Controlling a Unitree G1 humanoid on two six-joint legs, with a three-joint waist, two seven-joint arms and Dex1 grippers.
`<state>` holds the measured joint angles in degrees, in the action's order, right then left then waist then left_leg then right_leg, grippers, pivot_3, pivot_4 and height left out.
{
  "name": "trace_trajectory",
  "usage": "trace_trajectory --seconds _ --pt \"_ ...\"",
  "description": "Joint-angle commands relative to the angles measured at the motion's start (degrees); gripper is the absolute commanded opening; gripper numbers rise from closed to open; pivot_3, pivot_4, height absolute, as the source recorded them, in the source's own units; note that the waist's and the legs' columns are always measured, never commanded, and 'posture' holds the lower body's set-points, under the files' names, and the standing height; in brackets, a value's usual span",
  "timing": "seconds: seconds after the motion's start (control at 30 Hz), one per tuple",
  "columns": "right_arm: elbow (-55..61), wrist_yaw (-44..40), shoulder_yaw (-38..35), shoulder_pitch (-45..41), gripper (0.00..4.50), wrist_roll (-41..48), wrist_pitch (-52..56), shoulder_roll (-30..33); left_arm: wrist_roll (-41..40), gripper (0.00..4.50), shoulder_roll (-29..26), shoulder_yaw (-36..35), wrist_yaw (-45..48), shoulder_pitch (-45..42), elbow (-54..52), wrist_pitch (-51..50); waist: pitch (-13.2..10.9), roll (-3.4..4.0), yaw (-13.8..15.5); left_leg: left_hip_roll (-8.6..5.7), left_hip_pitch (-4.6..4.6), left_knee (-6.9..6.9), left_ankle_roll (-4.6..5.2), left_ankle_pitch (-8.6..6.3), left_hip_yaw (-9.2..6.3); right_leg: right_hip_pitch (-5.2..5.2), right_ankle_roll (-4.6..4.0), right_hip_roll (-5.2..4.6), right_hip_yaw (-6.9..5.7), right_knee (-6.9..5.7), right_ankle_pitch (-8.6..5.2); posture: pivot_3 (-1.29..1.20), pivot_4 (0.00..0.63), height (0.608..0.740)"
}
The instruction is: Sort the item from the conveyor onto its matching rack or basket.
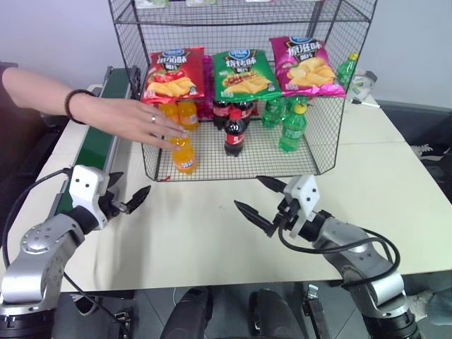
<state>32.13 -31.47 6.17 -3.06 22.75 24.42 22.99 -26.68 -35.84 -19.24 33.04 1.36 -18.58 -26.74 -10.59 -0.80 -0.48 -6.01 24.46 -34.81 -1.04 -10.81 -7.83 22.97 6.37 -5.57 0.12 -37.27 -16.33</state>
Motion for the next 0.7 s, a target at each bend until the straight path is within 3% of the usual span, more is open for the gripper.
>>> trace_trajectory --seconds 0.03,0.3,0.7 --pt "1.2 -0.4 -0.5 -1.6 4.50 1.1 -1.9 -1.2 -0.1 4.40 -0.2 -1.8 -0.3 -0.9 -0.5 1.3 0.0 0.00 0.0 0.00 0.00 0.00 0.00 0.00 0.00 0.00 0.00 0.00 0.00 0.00 0.00 0.00 0.150 0.740" --pt "2.1 2.2 -0.1 -7.0 4.50 3.5 2.7 -4.2 -0.1 4.40 -0.2 -2.0 -0.6 -0.8 -0.5 1.7 0.0 0.00 0.0 0.00 0.00 0.02 0.00 0.00 0.00 0.02 0.00 0.00 0.00 0.00 0.00 0.00 0.150 0.740" --pt "5.7 5.2 -0.8 -6.9 4.50 5.9 4.8 -4.7 -0.1 4.40 -0.4 -2.2 -0.5 -1.1 0.0 2.2 0.0 0.00 -0.1 0.00 0.00 0.02 0.00 0.00 0.00 0.03 0.00 0.00 0.00 0.00 0.00 0.00 0.150 0.740"
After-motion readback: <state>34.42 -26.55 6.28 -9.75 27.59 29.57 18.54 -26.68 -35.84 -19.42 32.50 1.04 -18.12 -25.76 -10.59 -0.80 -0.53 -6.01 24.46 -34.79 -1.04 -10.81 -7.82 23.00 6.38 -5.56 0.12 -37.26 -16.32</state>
